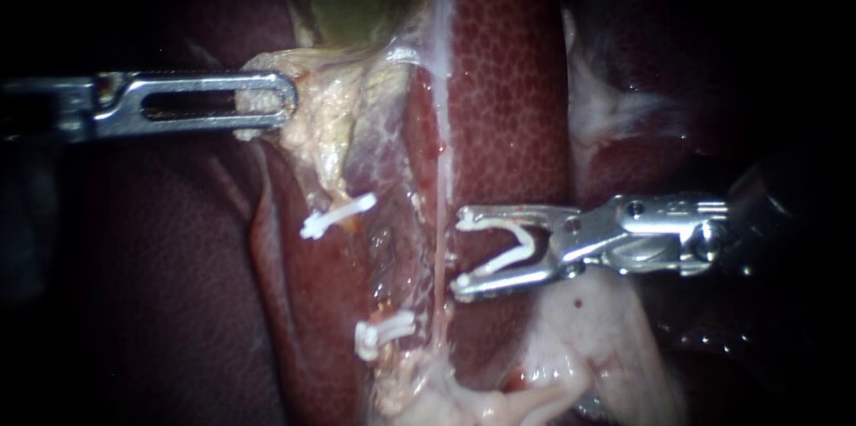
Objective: Clipping first clip right tube
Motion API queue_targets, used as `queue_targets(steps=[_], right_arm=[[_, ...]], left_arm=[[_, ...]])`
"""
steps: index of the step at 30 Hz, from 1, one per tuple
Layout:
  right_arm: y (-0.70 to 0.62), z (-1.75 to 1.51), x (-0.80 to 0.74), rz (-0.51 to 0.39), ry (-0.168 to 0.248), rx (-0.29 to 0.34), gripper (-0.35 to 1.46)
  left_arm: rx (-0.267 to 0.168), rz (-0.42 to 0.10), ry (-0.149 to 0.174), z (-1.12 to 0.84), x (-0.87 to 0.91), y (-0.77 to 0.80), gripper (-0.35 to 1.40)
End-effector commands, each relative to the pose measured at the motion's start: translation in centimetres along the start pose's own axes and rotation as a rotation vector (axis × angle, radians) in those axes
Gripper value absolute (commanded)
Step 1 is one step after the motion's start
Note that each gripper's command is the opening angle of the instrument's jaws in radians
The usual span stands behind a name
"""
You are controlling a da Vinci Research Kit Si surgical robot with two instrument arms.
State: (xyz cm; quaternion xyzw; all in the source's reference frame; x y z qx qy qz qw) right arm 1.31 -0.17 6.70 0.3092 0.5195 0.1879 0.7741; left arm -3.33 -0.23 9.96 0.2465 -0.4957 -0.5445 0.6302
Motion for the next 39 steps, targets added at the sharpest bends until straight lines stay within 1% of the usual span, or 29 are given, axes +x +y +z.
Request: queue_targets(steps=[1, 5, 8, 12, 20, 23, 25, 28, 32, 36, 39], right_arm=[[0.02, 0.03, -0.05, 0.006, 0.0, 0.002, 0.6], [0.09, 0.17, -0.21, 0.025, -0.004, 0.012, 0.6], [0.11, 0.25, -0.27, 0.031, -0.013, 0.012, 0.6], [0.12, 0.37, -0.32, 0.038, -0.014, 0.017, 0.6], [0.11, 0.53, -0.39, 0.059, -0.017, 0.038, 0.59], [0.1, 0.6, -0.4, 0.08, -0.019, 0.05, 0.58], [0.1, 0.63, -0.4, 0.099, -0.009, 0.062, 0.58], [0.1, 0.67, -0.39, 0.12, 0.018, 0.076, 0.57], [0.11, 0.68, -0.38, 0.126, 0.021, 0.077, 0.55], [0.12, 0.66, -0.38, 0.138, 0.021, 0.078, 0.48], [0.12, 0.63, -0.4, 0.154, 0.018, 0.091, 0.31]], left_arm=[[0.0, 0.0, 0.0, 0.0, 0.0, 0.0, -0.35], [0.0, 0.0, 0.0, 0.0, 0.0, 0.0, -0.35], [0.0, 0.0, 0.0, 0.0, 0.0, 0.0, -0.35], [0.0, 0.0, 0.0, 0.0, 0.0, 0.0, -0.35], [0.0, 0.001, 0.0, 0.0, 0.0, 0.0, -0.35], [0.0, 0.001, 0.0, 0.0, 0.0, 0.0, -0.35], [0.0, 0.001, 0.0, 0.0, 0.0, 0.0, -0.35], [0.0, 0.001, 0.0, 0.0, 0.0, 0.0, -0.35], [0.0, 0.001, 0.0, 0.0, 0.01, 0.0, -0.35], [0.0, 0.001, 0.0, 0.0, 0.01, 0.0, -0.35], [0.0, 0.001, 0.0, 0.0, 0.01, 0.0, -0.35]])
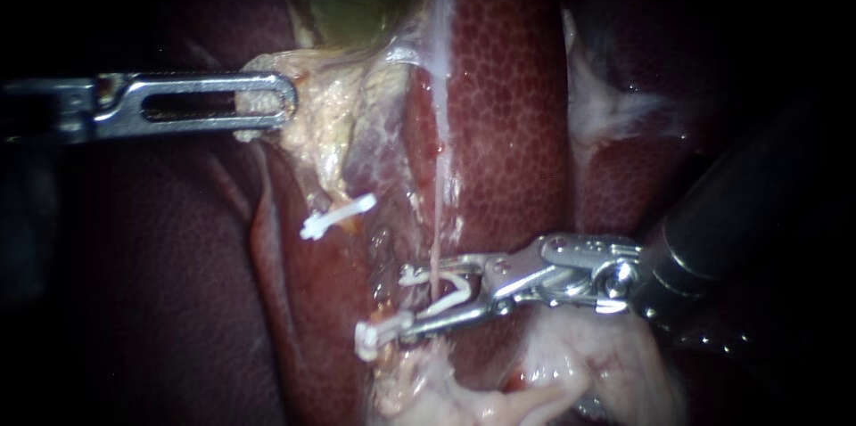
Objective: Clipping first clip right tube
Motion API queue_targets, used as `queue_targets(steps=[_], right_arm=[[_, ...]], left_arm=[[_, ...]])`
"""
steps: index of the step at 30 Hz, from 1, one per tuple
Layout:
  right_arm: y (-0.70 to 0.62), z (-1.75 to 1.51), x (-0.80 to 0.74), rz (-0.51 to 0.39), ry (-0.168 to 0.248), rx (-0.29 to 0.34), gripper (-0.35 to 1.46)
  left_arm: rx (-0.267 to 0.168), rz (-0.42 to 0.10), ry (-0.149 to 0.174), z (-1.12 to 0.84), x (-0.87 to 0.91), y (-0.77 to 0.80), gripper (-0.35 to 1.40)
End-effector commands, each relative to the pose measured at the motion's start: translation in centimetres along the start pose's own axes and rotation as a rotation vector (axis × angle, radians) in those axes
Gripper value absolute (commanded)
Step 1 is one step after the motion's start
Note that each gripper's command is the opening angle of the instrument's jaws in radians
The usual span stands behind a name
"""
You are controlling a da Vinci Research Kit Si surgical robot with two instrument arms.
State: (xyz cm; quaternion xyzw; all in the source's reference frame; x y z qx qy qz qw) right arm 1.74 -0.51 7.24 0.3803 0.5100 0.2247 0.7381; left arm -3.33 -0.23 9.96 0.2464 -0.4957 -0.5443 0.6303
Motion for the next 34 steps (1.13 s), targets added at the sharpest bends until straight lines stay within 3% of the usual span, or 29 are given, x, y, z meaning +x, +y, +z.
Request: queue_targets(steps=[1, 8, 14, 34], right_arm=[[-0.01, -0.01, 0.0, 0.008, -0.002, 0.005, 0.26], [-0.01, -0.03, -0.01, 0.026, -0.011, 0.04, -0.16], [-0.01, -0.04, -0.02, 0.031, -0.012, 0.041, -0.35], [0.03, -0.06, -0.04, 0.047, -0.017, 0.047, -0.35]], left_arm=[[0.0, 0.0, 0.0, 0.0, 0.0, 0.0, -0.35], [0.0, 0.0, 0.0, 0.0, 0.0, 0.0, -0.35], [0.0, 0.0, 0.0, 0.0, 0.0, 0.0, -0.35], [-0.001, 0.0, 0.0, 0.0, 0.01, 0.0, -0.35]])
